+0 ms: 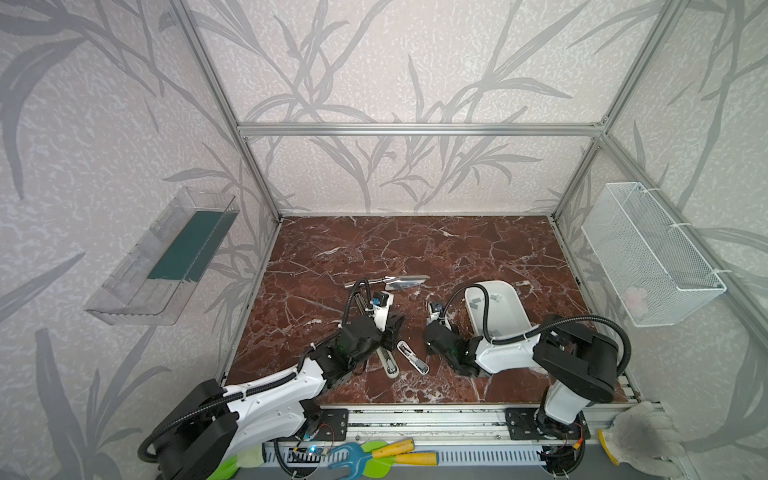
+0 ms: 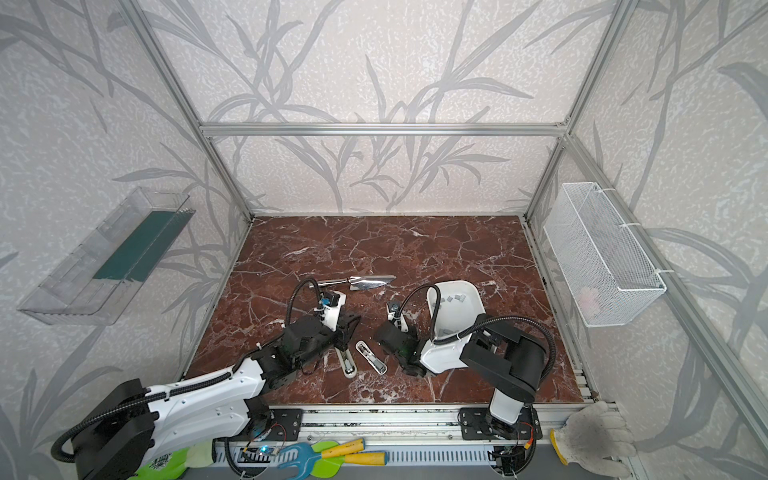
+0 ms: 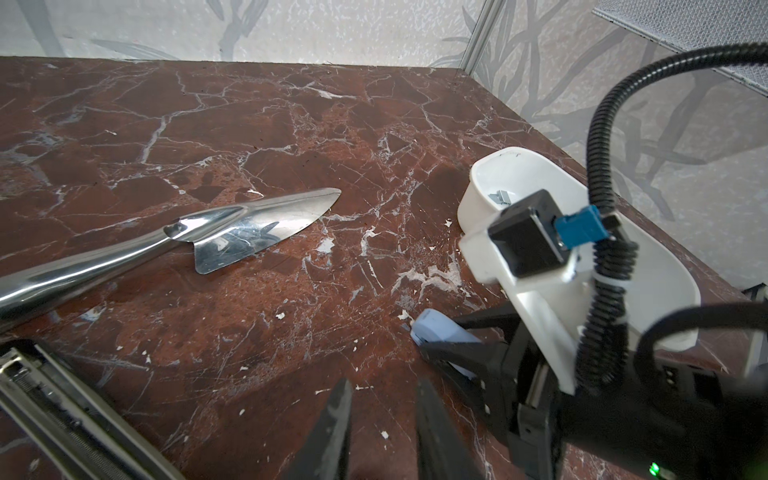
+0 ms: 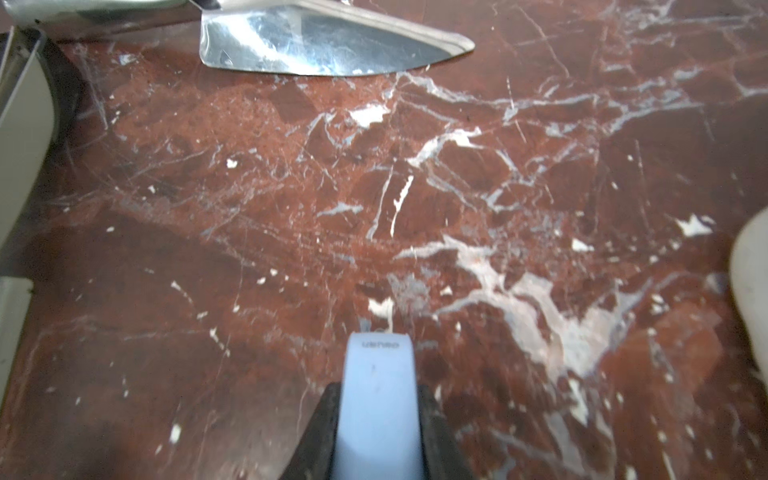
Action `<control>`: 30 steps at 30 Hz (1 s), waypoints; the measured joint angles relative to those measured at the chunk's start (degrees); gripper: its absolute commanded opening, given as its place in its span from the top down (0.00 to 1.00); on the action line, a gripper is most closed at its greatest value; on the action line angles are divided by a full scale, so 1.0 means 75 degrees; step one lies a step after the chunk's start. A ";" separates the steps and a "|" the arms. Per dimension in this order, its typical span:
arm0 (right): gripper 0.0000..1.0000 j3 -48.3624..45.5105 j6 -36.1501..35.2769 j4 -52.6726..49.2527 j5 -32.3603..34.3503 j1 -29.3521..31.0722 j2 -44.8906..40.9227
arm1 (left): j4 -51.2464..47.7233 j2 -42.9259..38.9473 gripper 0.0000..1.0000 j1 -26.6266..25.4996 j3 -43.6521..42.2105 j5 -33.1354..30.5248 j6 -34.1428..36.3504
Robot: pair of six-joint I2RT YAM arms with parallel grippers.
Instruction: Load the staples into the stapler
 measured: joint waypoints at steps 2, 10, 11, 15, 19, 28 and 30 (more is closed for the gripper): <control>0.81 0.0093 -0.0405 0.0408 -0.0160 -0.0312 0.0221 | -0.0157 -0.0105 0.58 0.0099 0.0003 -0.0041 -0.0064; 0.81 0.0629 -0.1679 0.1338 -0.0775 -0.1023 0.0970 | -0.0895 -0.0787 0.27 0.0973 -0.0032 -0.0006 -0.0624; 0.79 0.0708 -0.1816 0.1355 -0.0874 -0.1105 0.1026 | -0.0985 -0.0930 0.26 0.1072 -0.0061 0.0003 -0.0682; 0.69 0.0839 -0.2133 0.1346 -0.1145 -0.1239 0.1099 | -0.1288 -0.1416 0.17 0.1262 -0.0187 0.0006 -0.0828; 0.56 0.0842 -0.2372 0.1180 -0.1326 -0.1265 0.1043 | -0.1594 -0.1743 0.12 0.1291 -0.0233 -0.0020 -0.0903; 0.39 0.0527 -0.2629 -0.0446 -0.1801 -0.1122 -0.1294 | -0.2046 -0.2028 0.01 0.1311 -0.0233 -0.0166 -0.1099; 0.39 0.0210 -0.2629 -0.0545 -0.1737 -0.0930 -0.2253 | -0.2139 -0.2122 0.01 0.1311 -0.0233 -0.0318 -0.1279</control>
